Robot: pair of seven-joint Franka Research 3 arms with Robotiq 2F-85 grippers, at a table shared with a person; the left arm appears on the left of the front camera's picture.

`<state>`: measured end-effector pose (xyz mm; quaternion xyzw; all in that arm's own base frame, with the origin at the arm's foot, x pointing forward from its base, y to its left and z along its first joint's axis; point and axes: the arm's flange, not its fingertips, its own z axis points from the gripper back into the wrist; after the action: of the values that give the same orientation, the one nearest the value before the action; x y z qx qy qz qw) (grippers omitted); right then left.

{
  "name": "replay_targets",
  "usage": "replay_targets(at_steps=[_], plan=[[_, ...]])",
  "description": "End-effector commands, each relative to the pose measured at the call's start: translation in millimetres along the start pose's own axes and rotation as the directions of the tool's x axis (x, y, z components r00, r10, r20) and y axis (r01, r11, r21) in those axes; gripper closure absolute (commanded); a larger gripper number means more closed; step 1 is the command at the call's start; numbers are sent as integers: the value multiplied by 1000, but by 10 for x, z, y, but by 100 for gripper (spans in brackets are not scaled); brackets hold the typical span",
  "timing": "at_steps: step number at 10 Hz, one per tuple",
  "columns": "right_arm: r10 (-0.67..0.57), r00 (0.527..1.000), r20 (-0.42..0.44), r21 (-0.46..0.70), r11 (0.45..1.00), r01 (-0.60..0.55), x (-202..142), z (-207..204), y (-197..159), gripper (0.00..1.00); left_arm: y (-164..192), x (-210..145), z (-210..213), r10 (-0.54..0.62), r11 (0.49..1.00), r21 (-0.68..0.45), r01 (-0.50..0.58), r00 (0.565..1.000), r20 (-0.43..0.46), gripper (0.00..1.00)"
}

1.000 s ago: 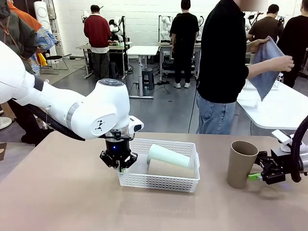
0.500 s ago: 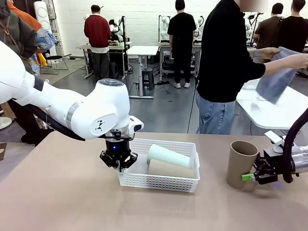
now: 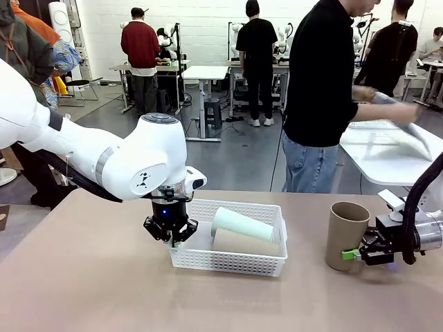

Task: Clean and organize the cups into the basket.
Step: Pick up the Reusable plastic cup from the right side of the table and stack it inside the Organizing basket in the center of the table.

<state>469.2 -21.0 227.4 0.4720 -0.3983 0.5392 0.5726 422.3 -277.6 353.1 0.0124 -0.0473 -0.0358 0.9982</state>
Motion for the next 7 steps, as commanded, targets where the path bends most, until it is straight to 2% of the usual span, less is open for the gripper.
replay_targets(at_steps=[1, 3, 4, 7], plan=[[19, 999, 38, -27, 999, -18, -22, -11, -55, 100, 15, -19, 0, -15, 1000, 1, 15, 1000, 7, 100], [5, 999, 36, -35, 999, -4, -27, 12, -27, 100, 15, -19, 0, -15, 1000, 1, 15, 1000, 7, 100], [-39, 999, 13, -98, 994, 40, 85, 25, 33, 27, 15, -19, 0, -15, 1000, 1, 15, 1000, 7, 100], [-63, 998, -13, -116, 991, 61, 969, 192, 292, 27, 15, -19, 0, -15, 1000, 1, 15, 1000, 7, 100]])
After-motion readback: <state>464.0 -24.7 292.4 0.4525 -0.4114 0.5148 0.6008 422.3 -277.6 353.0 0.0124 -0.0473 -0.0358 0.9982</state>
